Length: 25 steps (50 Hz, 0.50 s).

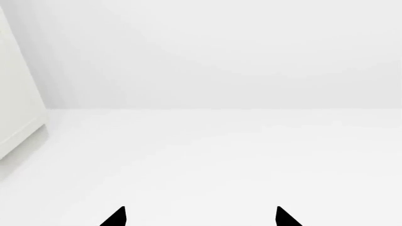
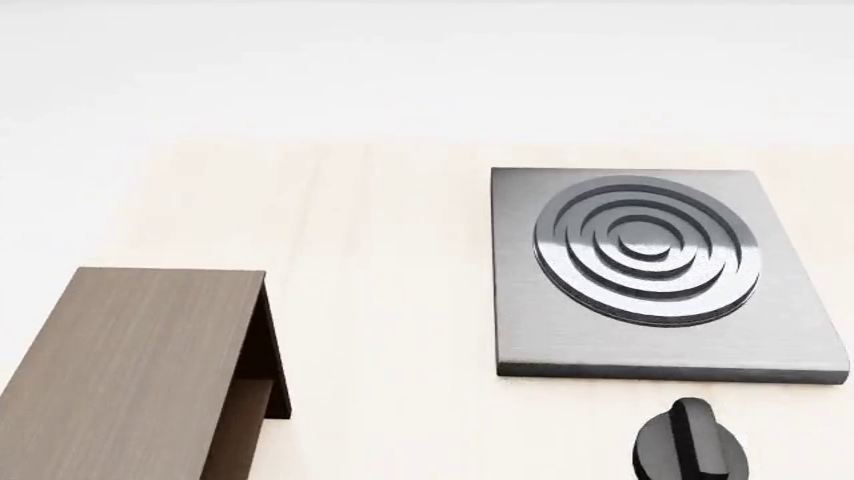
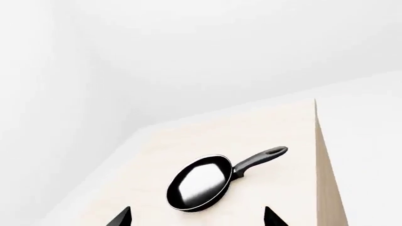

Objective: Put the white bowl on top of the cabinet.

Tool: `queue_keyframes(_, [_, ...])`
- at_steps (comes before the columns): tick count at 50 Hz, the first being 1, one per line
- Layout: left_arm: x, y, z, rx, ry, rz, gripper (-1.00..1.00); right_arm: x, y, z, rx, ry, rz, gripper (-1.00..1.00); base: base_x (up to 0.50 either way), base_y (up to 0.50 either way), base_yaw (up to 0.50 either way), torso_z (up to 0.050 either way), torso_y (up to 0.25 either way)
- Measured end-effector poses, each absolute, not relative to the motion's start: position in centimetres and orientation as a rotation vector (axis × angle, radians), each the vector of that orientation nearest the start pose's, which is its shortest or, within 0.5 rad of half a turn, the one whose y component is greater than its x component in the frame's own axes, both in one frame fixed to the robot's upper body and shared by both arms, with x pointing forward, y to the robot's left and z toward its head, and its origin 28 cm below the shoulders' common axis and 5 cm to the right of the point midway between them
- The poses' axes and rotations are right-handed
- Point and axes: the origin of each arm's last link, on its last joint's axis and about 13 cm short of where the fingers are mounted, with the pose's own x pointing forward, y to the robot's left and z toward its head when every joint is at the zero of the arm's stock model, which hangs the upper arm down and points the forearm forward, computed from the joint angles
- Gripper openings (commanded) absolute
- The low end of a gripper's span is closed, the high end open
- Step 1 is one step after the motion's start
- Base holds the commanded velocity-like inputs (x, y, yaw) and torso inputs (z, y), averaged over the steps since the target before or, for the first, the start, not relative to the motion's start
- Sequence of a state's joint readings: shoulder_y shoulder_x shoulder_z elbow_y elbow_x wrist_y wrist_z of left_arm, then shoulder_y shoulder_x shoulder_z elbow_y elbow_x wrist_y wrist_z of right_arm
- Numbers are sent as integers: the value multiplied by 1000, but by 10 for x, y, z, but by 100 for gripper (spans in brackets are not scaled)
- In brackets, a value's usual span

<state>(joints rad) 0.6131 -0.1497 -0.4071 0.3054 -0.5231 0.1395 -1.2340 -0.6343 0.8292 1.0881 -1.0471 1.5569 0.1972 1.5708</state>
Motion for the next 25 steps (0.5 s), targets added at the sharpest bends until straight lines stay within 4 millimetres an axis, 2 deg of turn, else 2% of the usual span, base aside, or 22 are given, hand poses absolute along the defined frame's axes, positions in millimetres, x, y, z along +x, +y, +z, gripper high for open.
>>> queue_keyframes(25, [59, 311, 22, -129, 159, 1602, 100, 104, -183, 225, 339, -129, -1035, 100, 0, 0, 0, 0, 0])
